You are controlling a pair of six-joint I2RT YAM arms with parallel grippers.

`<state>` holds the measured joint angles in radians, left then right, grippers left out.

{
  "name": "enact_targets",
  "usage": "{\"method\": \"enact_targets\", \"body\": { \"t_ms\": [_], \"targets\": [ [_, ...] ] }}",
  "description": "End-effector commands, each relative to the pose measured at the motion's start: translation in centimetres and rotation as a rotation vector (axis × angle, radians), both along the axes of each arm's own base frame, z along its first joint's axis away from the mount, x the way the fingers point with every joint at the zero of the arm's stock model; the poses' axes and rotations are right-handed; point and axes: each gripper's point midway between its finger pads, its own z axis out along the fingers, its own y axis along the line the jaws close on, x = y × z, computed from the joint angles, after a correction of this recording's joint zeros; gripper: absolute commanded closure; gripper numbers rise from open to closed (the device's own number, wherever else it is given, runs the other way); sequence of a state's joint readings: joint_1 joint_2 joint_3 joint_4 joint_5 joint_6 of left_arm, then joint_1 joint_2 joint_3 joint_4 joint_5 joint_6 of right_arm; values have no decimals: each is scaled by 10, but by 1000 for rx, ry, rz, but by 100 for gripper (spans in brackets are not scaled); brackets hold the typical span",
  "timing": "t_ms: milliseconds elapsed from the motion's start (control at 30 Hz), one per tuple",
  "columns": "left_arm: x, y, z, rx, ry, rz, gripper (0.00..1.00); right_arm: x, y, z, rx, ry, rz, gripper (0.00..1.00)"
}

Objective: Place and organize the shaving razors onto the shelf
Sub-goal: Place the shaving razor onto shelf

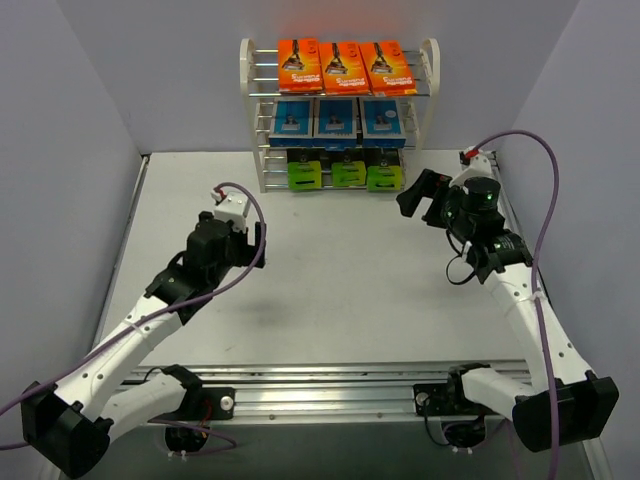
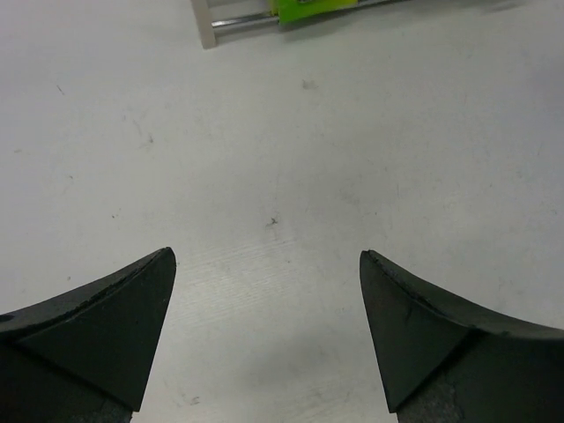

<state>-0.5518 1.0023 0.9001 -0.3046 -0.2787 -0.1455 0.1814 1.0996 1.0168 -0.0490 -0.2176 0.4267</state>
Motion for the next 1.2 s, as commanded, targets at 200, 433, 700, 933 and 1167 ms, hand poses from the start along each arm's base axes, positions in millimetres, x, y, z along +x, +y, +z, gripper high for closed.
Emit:
{"method": "enact_targets", "body": {
  "t_ms": [200,433,700,933,1167],
  "targets": [
    [10,1,-21,-27,-58,115,6,-49,-67,21,-158,-79,-281,0],
    [16,2,-53,-7,15,189,6,-69,-71,18,-150,-135,-281,0],
    [11,16,-16,-73,-114,244,6,-59,-55,-2,-161,-60,-196,0],
    [5,40,6,-40,-161,346,6,-56,-62,-26,-113,12,-285,0],
    [2,45,10,-10,-160,347,6,-52,-65,-53,-149,82,-303,0]
  ]
}}
